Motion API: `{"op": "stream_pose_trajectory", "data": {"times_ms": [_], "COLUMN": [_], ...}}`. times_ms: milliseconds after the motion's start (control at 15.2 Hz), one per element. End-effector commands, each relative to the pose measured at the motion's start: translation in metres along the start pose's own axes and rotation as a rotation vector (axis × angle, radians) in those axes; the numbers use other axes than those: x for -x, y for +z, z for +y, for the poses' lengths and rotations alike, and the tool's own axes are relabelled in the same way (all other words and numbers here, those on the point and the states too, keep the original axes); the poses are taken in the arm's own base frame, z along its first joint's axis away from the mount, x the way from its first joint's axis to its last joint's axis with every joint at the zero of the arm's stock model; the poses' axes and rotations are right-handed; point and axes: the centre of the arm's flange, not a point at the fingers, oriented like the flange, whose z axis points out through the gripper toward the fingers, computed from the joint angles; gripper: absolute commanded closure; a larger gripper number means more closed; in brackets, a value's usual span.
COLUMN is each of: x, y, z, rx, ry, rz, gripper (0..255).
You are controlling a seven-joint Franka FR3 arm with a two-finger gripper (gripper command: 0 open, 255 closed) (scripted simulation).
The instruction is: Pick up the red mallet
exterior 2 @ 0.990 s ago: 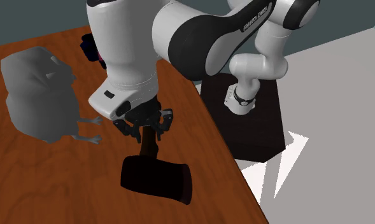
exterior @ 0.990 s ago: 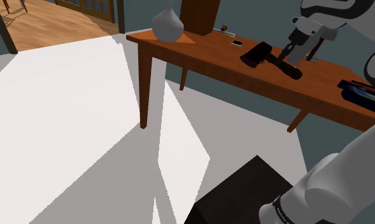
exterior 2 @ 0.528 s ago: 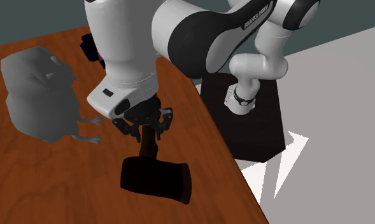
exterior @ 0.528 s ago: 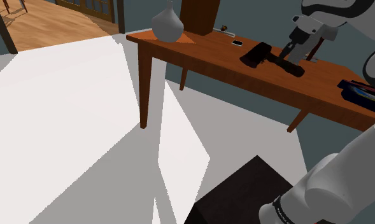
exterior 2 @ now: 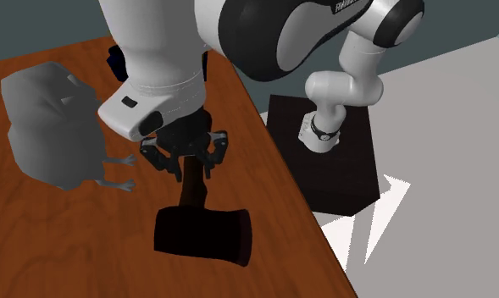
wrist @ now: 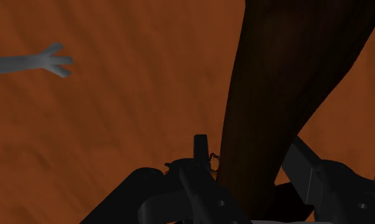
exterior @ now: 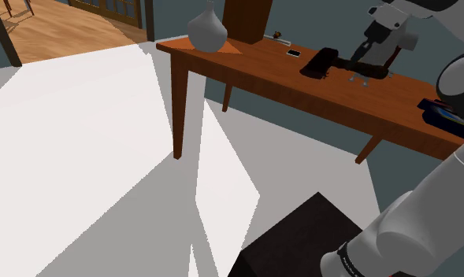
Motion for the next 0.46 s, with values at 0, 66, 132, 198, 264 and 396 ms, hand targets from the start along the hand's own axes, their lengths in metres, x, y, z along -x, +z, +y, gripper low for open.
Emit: {"op": "stream_pose_trajectory", "data": {"times_ms": [0, 66, 132, 198, 264, 396], "x": [-0.002, -0.004, -0.005, -0.006, -0.007, -0.007], "y": [-0.011, -0.016, -0.021, -0.026, -0.031, -0.032], "z": [0.000, 0.001, 0.001, 0.001, 0.001, 0.001], "rx": [0.000, 0.000, 0.000, 0.000, 0.000, 0.000], "ry": [0.000, 0.000, 0.000, 0.000, 0.000, 0.000], "rz": [0.001, 0.001, 0.001, 0.001, 0.001, 0.001], "gripper": [255, 255, 255, 255, 255, 255]}}
